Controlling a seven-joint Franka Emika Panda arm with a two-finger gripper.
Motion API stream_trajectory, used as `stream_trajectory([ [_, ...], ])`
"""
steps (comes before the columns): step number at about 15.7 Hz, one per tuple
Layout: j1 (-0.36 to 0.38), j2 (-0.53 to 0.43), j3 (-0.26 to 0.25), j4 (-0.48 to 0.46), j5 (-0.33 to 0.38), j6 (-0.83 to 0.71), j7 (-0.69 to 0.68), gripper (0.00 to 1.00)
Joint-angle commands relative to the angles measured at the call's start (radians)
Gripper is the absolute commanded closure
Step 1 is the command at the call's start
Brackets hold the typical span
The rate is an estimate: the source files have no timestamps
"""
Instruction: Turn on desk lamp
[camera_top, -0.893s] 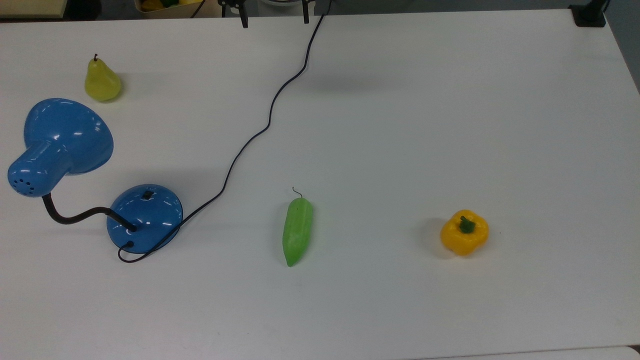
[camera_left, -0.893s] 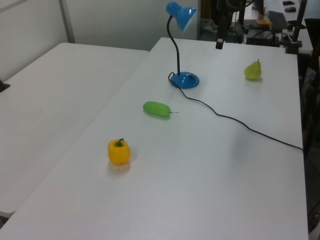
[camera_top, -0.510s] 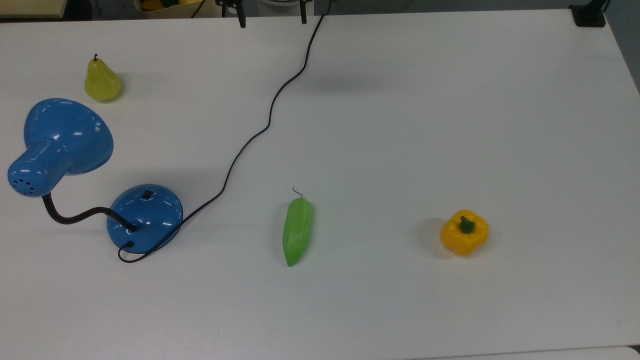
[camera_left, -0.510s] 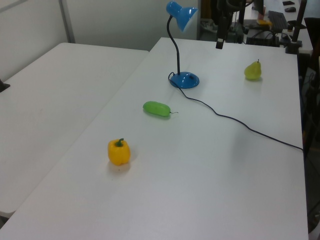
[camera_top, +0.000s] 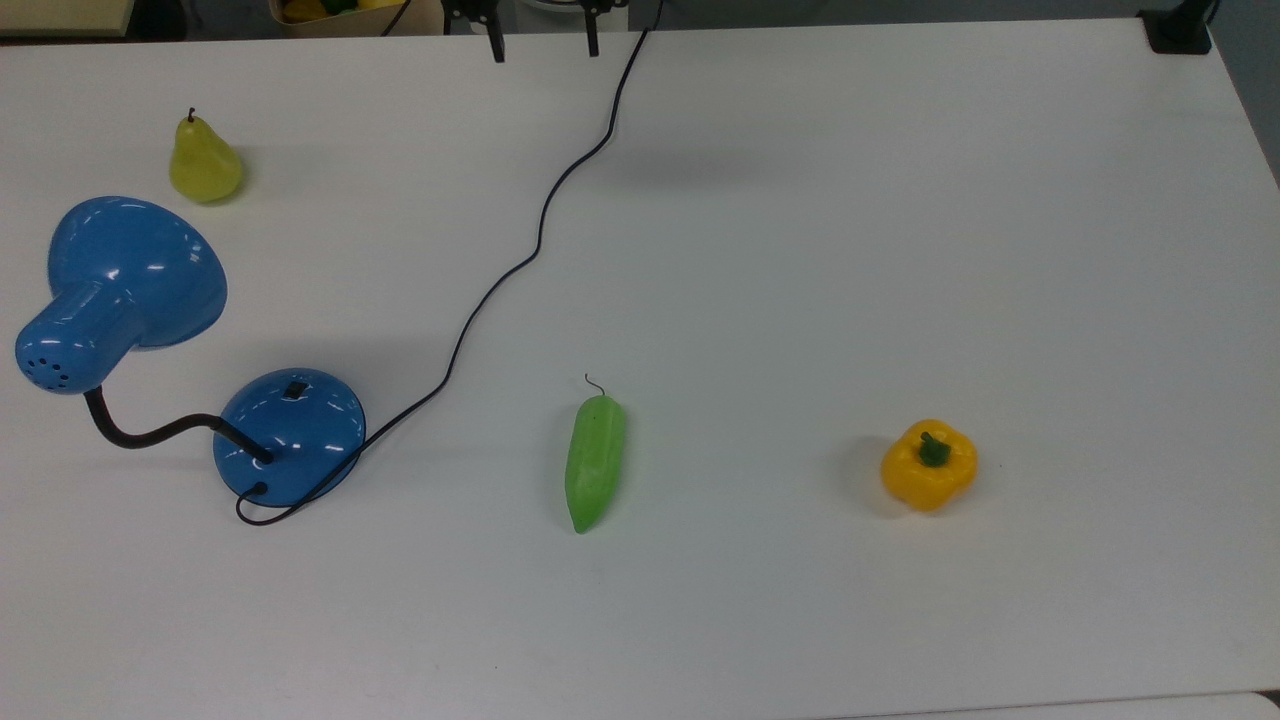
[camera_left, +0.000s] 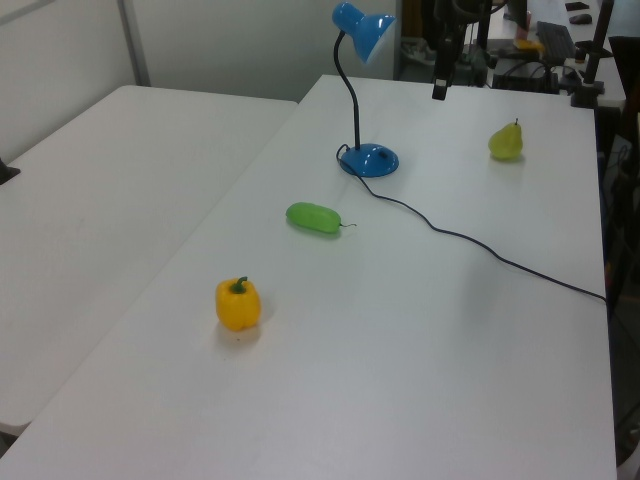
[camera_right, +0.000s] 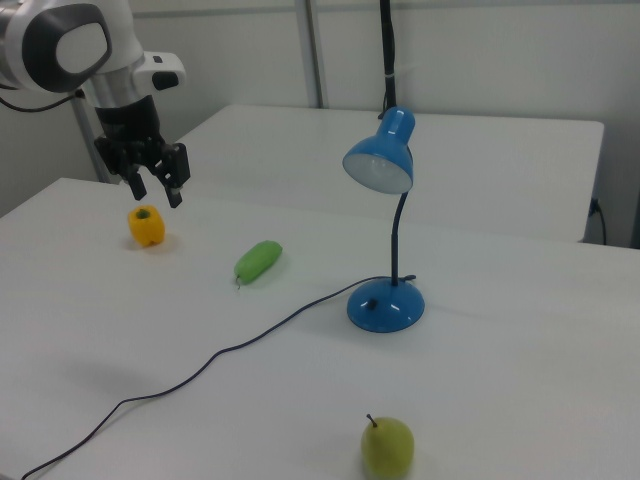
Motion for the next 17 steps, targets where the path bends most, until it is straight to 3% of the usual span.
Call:
stream_trajectory([
  [1,-0.006,-0.018,0.008,-0.015,0.016,-0.008,-0.015,0.85],
  [4,-0.005,-0.019,0.008,-0.013,0.017,-0.01,-0.015,0.95],
  [17,-0.008,-0.006,0.006,-0.032,0.015,-0.015,-0.1,0.99],
])
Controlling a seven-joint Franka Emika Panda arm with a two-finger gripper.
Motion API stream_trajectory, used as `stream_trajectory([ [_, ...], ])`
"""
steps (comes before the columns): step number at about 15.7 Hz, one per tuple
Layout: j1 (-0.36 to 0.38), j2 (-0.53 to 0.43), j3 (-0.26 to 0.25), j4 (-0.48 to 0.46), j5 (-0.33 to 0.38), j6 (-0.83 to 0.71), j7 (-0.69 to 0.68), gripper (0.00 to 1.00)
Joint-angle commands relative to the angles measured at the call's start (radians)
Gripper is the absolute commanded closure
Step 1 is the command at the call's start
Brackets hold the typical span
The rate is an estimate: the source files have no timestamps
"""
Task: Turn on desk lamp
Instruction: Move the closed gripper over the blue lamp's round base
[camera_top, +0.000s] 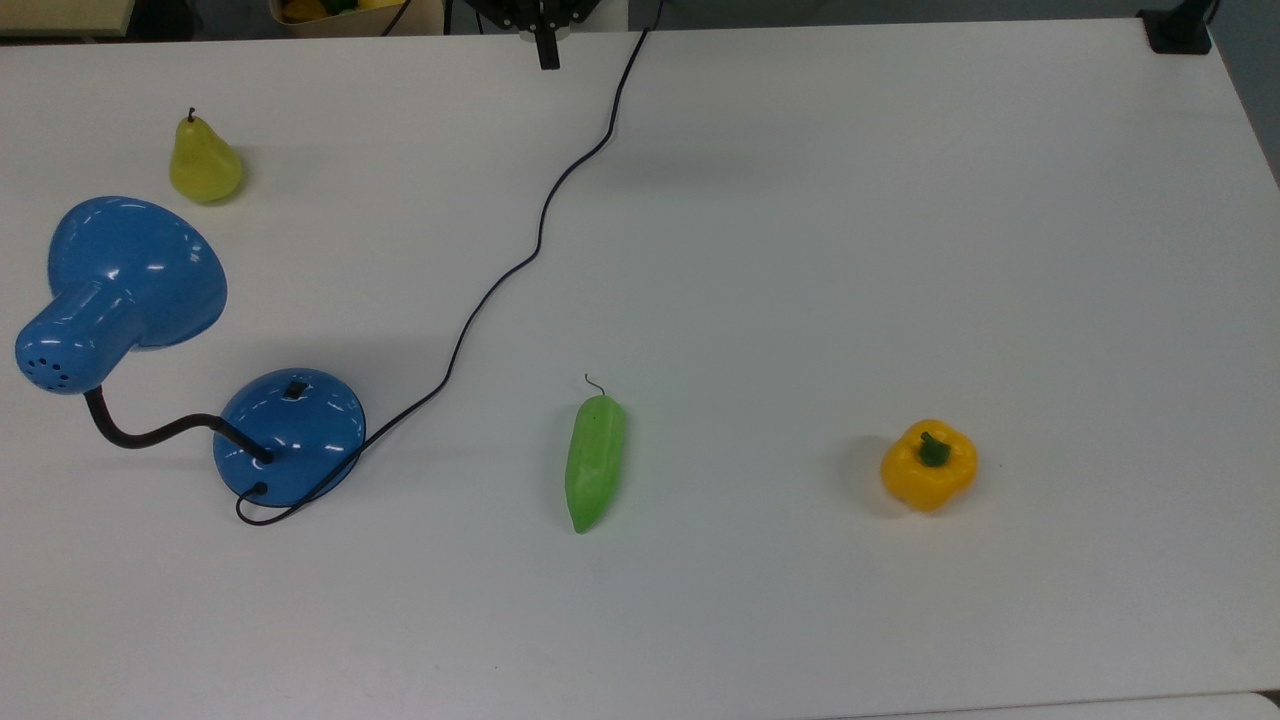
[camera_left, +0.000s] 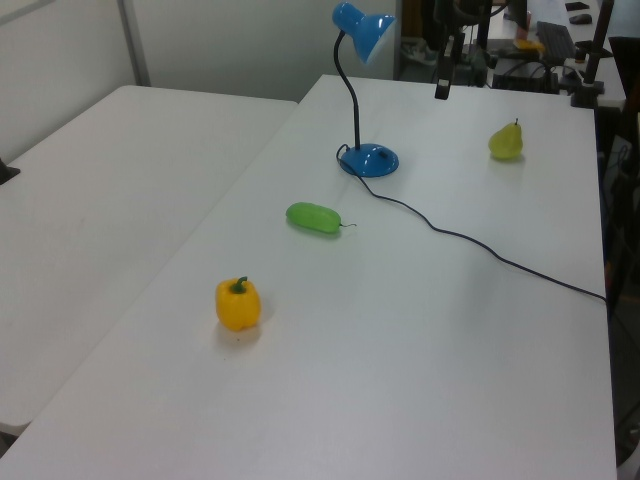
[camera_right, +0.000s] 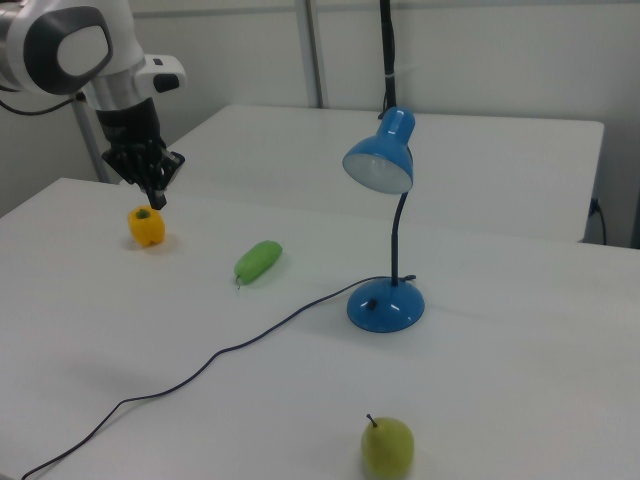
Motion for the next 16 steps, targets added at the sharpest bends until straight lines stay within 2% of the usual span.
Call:
stream_trajectory([
  [1,-0.01,-0.007,0.0,-0.026,0.013,-0.011,-0.077,0.99],
  [8,-0.018,0.04,-0.072,-0.087,-0.039,0.079,-0.08,0.99],
  [13,-0.019,0.099,-0.133,-0.13,-0.057,0.224,-0.077,0.99],
  [16,-0.047,0.134,-0.136,-0.15,-0.057,0.346,-0.068,0.99],
])
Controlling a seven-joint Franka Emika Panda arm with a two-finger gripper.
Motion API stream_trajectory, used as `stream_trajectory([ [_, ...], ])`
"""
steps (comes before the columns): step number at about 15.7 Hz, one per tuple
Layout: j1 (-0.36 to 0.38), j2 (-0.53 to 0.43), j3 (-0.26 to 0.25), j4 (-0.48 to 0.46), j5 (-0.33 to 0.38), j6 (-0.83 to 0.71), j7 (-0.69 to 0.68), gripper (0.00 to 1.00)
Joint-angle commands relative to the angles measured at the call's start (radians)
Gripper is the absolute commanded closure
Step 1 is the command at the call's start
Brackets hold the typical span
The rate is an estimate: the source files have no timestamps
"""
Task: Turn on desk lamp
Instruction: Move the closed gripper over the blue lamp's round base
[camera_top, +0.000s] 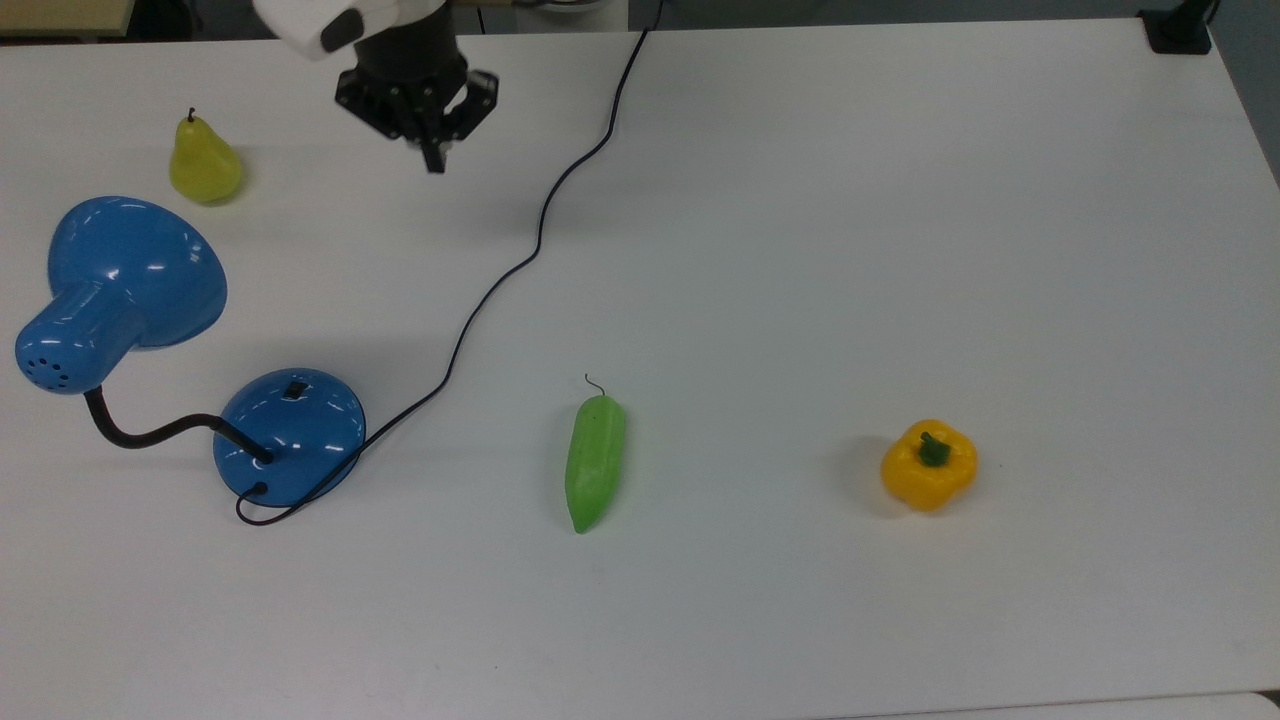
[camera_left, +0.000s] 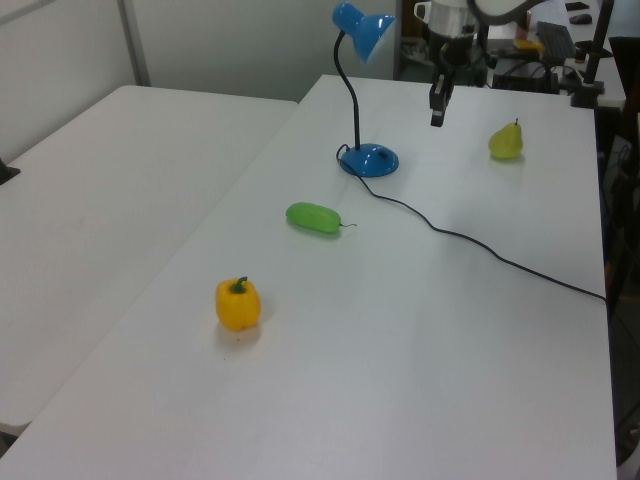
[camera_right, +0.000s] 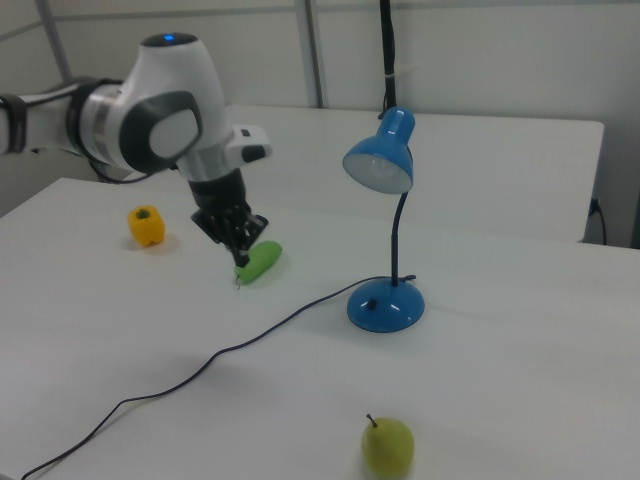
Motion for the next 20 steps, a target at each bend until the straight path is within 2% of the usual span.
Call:
stream_trajectory([
  [1,-0.016,0.032,-0.009,-0.042,-0.011,0.149,-0.008,0.99],
  [4,-0.035,0.057,-0.01,-0.069,-0.012,0.267,-0.002,0.99],
  [14,-0.068,0.205,-0.039,-0.07,-0.04,0.617,0.129,0.99],
  [20,-0.076,0.276,-0.067,-0.069,-0.04,0.781,0.127,0.99],
])
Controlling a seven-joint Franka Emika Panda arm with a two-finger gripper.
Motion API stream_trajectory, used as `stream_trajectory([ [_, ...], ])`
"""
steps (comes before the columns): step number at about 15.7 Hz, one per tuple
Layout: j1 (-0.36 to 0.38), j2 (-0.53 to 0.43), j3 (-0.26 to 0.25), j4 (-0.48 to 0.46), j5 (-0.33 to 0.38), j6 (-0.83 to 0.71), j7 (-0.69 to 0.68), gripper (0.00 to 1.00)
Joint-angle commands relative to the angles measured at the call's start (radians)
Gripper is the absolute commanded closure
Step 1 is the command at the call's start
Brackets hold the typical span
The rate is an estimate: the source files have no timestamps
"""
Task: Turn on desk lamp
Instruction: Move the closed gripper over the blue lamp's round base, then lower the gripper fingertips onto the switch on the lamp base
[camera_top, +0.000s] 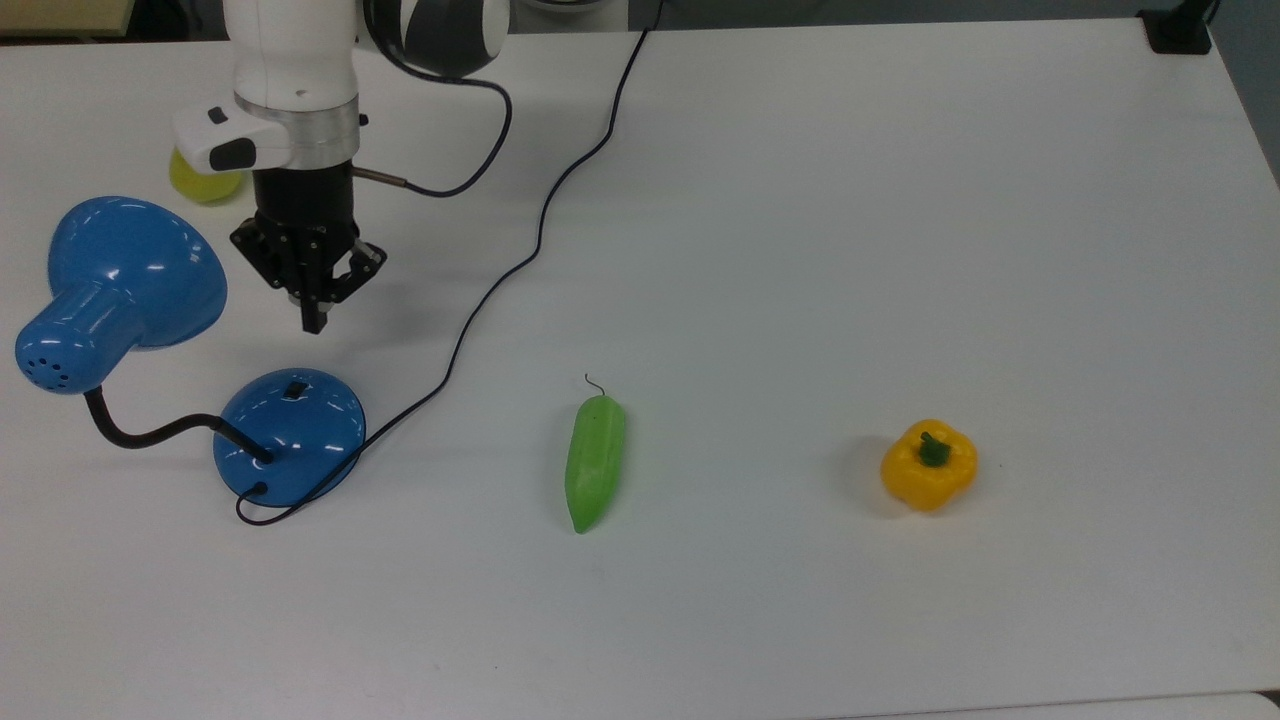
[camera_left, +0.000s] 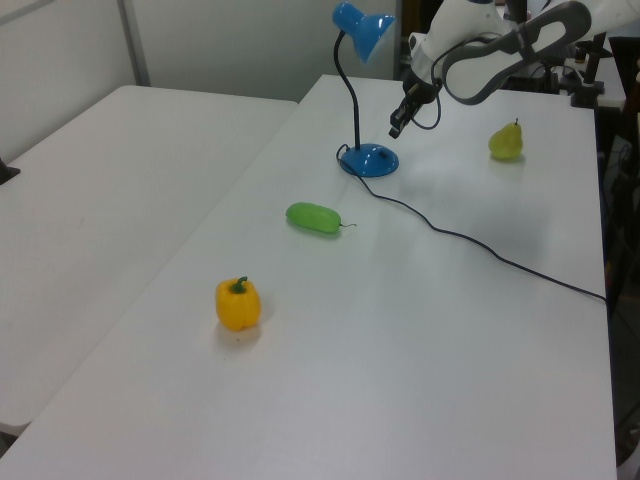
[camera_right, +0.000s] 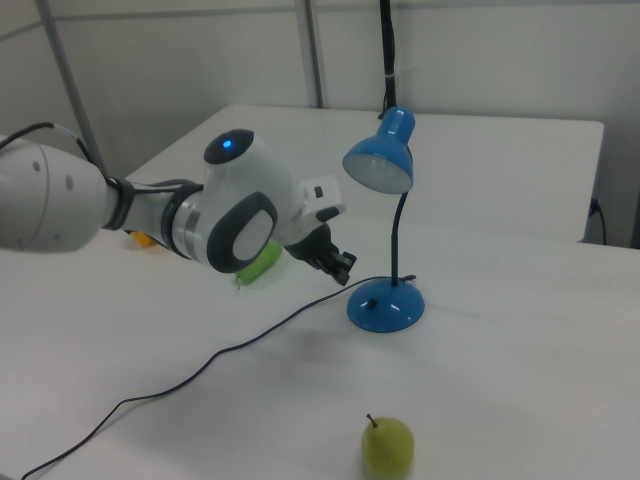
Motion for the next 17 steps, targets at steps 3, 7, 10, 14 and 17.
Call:
stream_trajectory([
  [3,-0.006,0.06,-0.016,-0.006,-0.02,0.128,0.028,0.99],
  [7,-0.018,0.092,-0.016,0.002,-0.02,0.164,0.022,0.99],
  [10,-0.026,0.12,-0.016,0.003,-0.015,0.231,0.022,0.99],
  [14,-0.029,0.138,-0.016,0.008,-0.013,0.253,0.022,0.99],
  [17,-0.029,0.155,-0.016,0.019,-0.015,0.253,0.022,0.99],
])
